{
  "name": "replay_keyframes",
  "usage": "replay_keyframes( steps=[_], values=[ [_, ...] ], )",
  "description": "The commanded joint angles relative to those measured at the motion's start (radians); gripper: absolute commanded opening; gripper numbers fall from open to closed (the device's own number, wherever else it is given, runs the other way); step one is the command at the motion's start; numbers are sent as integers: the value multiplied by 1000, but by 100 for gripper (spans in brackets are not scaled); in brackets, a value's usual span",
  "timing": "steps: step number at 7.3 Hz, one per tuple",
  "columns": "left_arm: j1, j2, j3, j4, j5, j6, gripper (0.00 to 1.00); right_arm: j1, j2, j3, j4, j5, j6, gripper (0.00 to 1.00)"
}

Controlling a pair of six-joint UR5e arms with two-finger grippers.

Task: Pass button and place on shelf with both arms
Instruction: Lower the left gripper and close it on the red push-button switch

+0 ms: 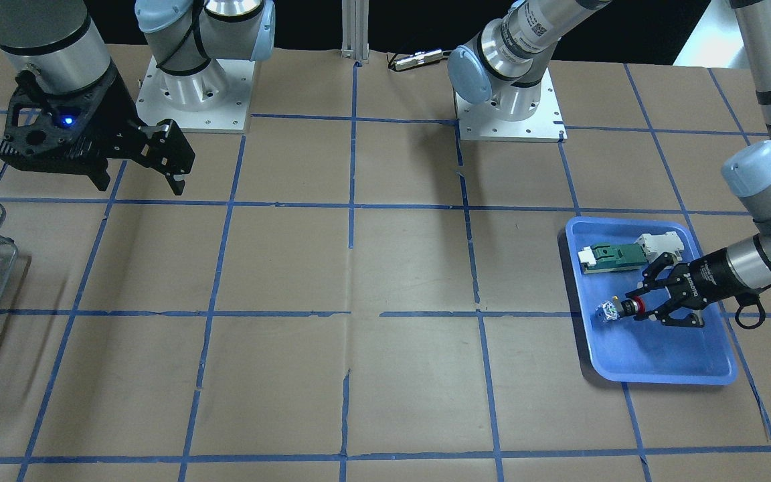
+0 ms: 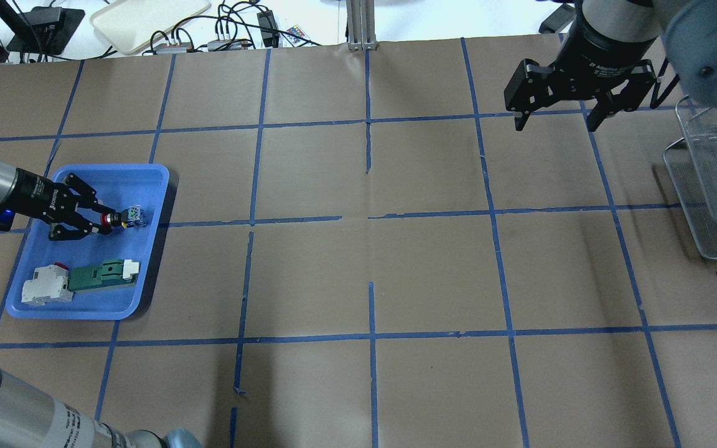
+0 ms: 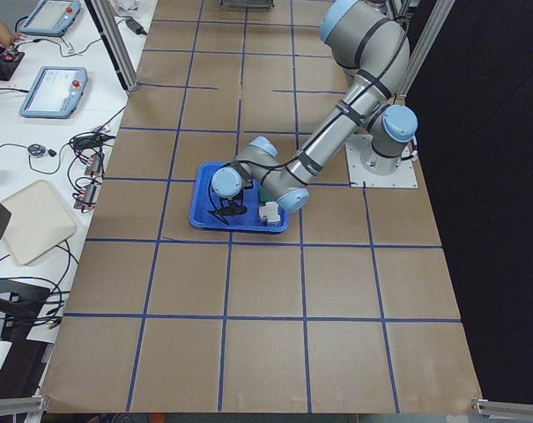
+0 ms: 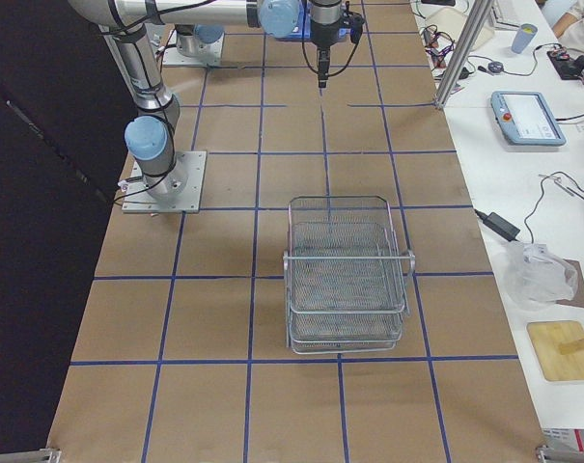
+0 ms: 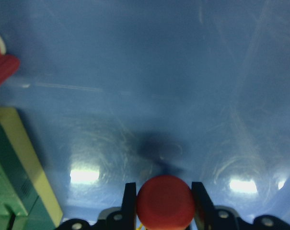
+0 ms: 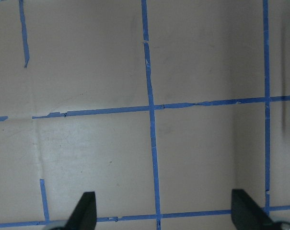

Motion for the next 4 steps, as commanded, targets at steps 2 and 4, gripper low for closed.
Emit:
replay_keyframes(
  steps=[2,4],
  values=[
    [-95,77,50,-59,-3,4,0,0,0,0,-1,4,0,100],
    [-216,165,53,-128,-67,3,0,0,0,0,-1,4,0,100]
  ],
)
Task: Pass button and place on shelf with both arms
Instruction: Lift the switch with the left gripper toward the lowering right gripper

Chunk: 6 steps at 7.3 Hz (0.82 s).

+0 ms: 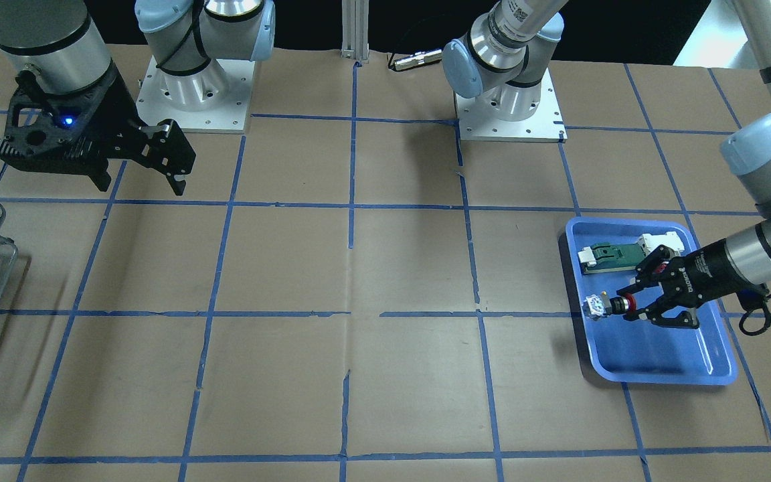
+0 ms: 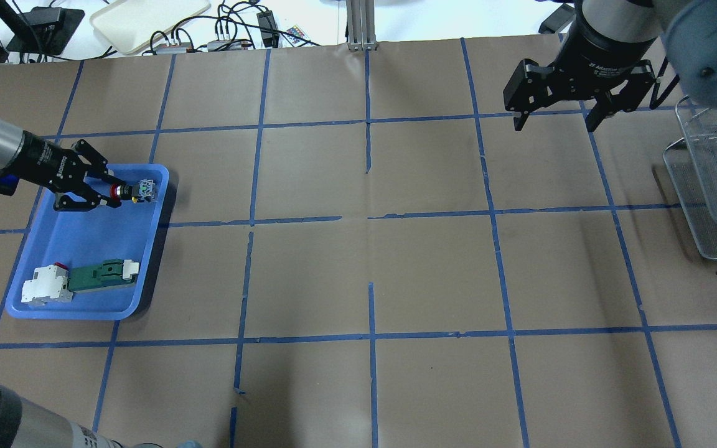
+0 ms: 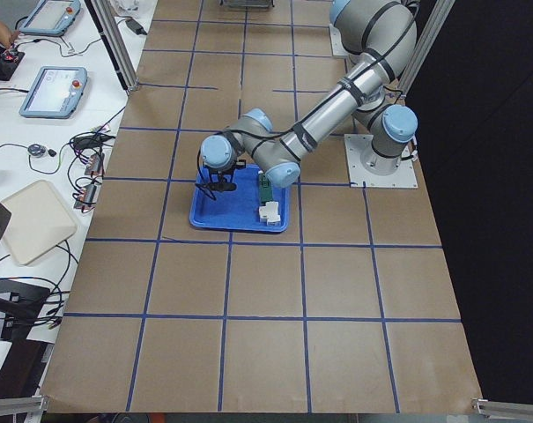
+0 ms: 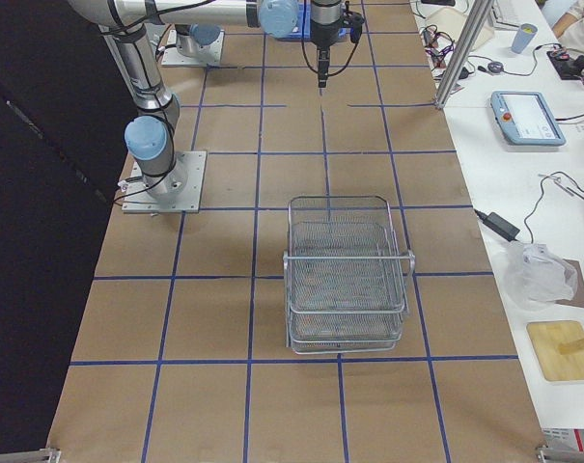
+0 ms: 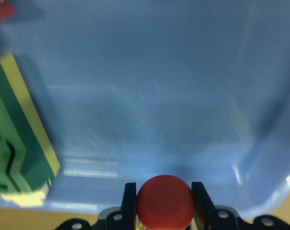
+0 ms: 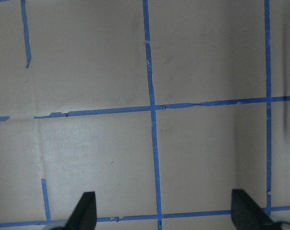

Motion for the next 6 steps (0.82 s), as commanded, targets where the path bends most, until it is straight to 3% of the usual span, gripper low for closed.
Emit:
replay_keyframes(
  steps=[1,4,6],
  values=[
    [-131,85,-2,-56,-76,-19,0,0,1,0,0,1,0,100],
    [-353,157,7,-56,-209,-313,0,-3,-1,-8,0,42,-107,100],
    [-508,188,6,-22,-208,-462,0,0,-5,-12,14,66,-266,100]
  ],
)
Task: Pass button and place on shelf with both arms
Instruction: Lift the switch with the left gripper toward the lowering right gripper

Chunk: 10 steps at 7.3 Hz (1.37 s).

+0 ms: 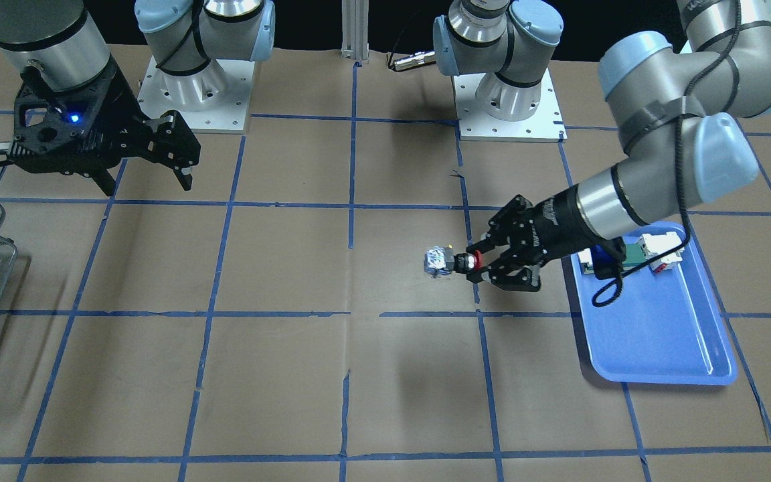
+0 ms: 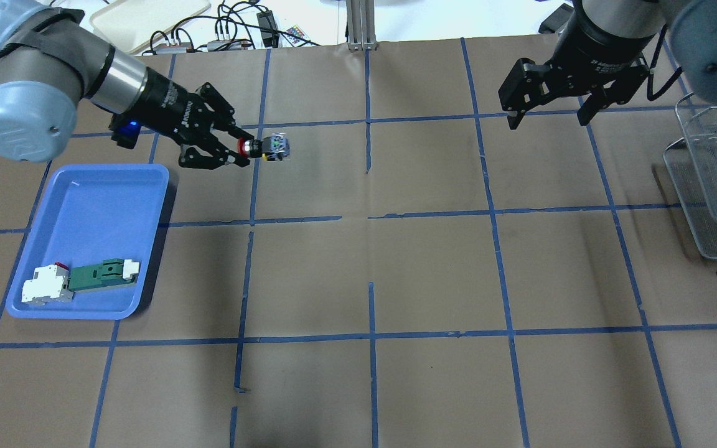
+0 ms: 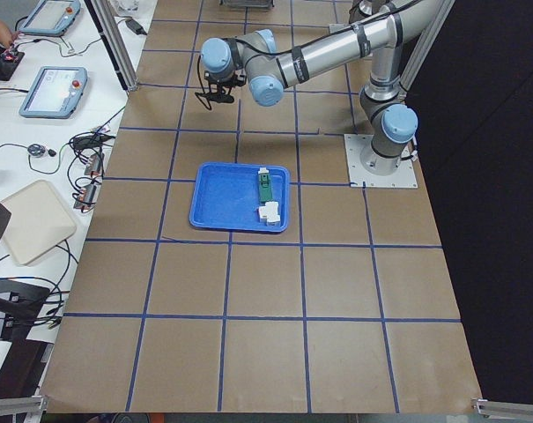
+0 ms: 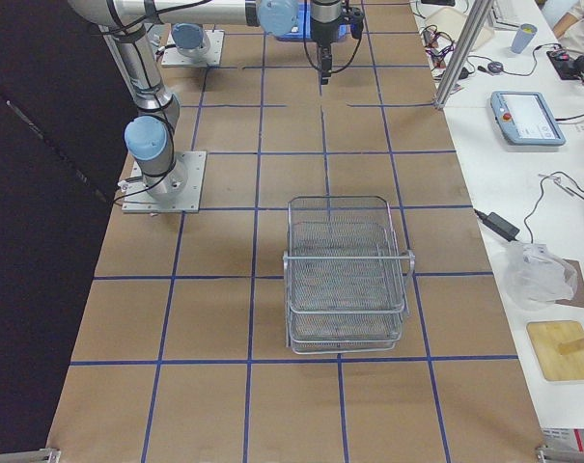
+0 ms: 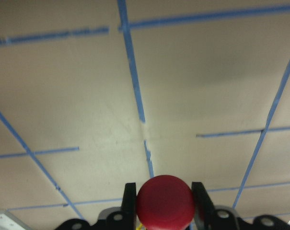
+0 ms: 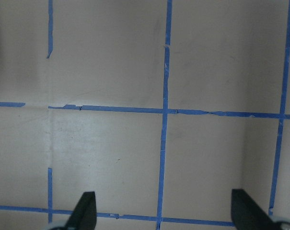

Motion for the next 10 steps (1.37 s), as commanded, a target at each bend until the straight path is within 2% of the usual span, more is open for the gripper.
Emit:
replay_keyframes(
  steps=[1,2,3,4,5,7,8,10],
  values=[
    [-154,22,-3,58,-6,-163,0,-1,-20,-6,11,65,-264,100],
    [-198,23,-2,77,-7,-226,0,2,-41,5,11,136,-451,100],
    [-242,22,-2,108,-7,-289,0,-2,-35,6,4,145,-582,100],
    [-285,17,-2,170,-9,-363,0,-5,-32,8,-5,225,-778,100],
    [-310,10,0,229,-12,-439,0,-5,-32,9,-3,241,-837,100],
    [-342,3,1,254,-9,-503,0,-1,-40,15,21,265,-1168,96],
    [-362,-3,6,292,-9,-553,0,5,-43,31,58,271,-1314,97],
    [-393,-7,26,313,3,-609,0,4,-34,48,52,265,-1564,100]
  ],
)
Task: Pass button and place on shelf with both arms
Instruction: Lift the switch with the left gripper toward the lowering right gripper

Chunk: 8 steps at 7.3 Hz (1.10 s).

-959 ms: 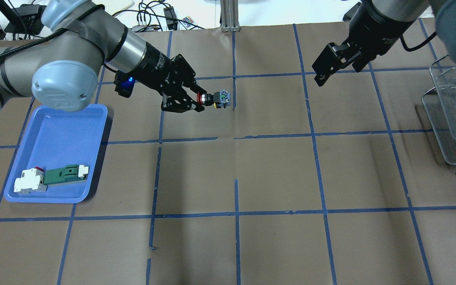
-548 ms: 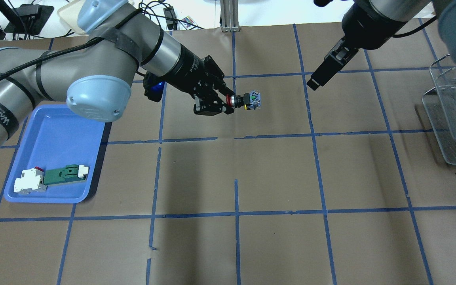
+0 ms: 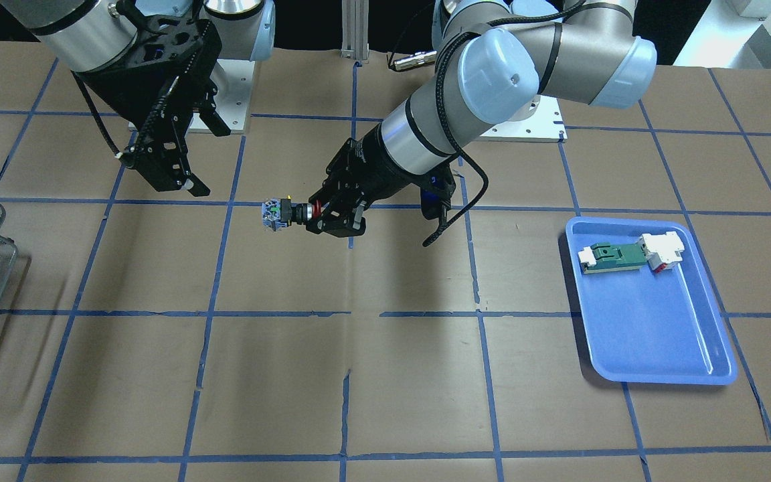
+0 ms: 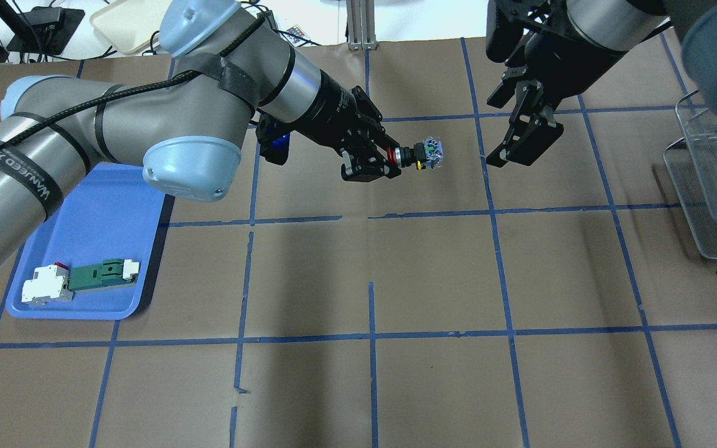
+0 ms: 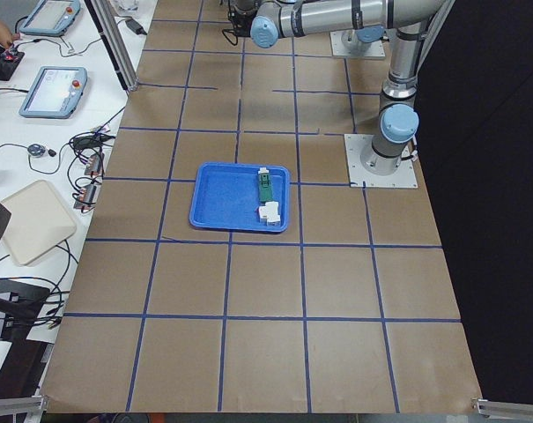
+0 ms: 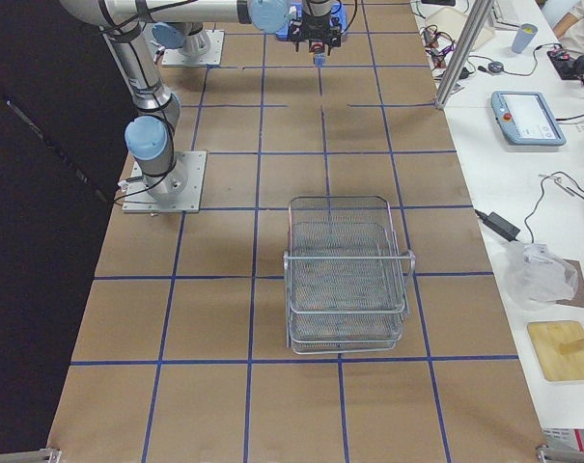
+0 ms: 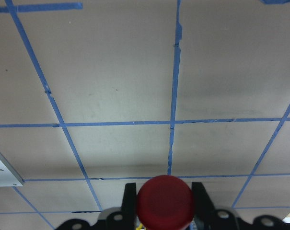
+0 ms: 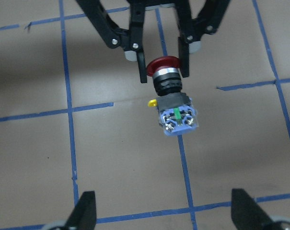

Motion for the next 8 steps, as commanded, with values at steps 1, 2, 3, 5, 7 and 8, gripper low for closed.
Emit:
replay_keyframes(
  steps=[1,2,3,5,7,8],
  values=[
    [-34,-2,24,11,9,-67,0,0,11,8,-6,-2,-159,100],
    [-45,-1,33,11,10,-78,0,0,29,8,-3,2,-155,100],
    [-54,1,38,11,11,-93,0,3,36,10,-2,8,-147,100],
    [-63,7,38,11,11,-109,0,3,37,16,0,8,-144,100],
    [-74,8,39,11,13,-111,0,4,37,24,-3,22,-122,100],
    [-76,11,39,11,13,-114,0,4,40,34,-6,22,-124,100]
  ],
)
